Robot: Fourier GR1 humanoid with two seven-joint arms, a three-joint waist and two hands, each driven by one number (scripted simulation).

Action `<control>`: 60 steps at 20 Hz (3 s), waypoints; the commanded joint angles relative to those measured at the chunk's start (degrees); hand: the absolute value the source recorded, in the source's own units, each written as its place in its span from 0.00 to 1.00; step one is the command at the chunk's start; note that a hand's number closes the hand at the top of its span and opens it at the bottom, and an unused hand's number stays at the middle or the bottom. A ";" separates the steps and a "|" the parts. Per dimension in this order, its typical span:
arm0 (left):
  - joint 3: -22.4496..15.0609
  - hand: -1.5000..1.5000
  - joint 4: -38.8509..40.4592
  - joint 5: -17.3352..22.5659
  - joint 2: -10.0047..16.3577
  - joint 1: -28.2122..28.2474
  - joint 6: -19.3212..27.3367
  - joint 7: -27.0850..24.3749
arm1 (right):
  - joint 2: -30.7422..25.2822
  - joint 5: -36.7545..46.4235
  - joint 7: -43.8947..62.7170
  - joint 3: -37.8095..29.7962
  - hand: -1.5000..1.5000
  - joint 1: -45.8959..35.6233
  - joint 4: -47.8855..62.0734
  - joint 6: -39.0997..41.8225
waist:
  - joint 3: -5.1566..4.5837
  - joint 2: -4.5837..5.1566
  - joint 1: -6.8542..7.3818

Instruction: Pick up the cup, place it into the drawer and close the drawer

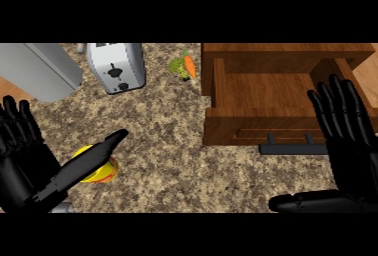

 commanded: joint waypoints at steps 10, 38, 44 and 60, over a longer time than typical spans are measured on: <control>-0.93 0.00 7.58 -0.01 -0.10 -4.25 6.08 0.03 | 2.17 2.13 -0.75 1.17 0.00 0.13 0.24 0.36 | -0.02 -0.01 -0.10; 3.32 0.00 17.10 25.50 -0.10 14.67 5.56 -25.75 | -0.38 -1.61 6.29 -4.43 0.00 -5.35 -1.54 1.37 | -0.05 -0.03 0.18; 0.70 0.00 25.64 35.93 -0.10 16.91 5.48 -39.50 | -0.49 -4.04 -1.62 -5.85 0.00 1.36 1.17 6.25 | -0.04 -0.03 0.06; 7.49 0.00 41.69 49.39 -0.10 16.15 -4.64 -56.96 | 0.07 -2.99 5.20 -4.78 0.00 -3.48 -0.92 3.40 | -0.04 -0.04 0.17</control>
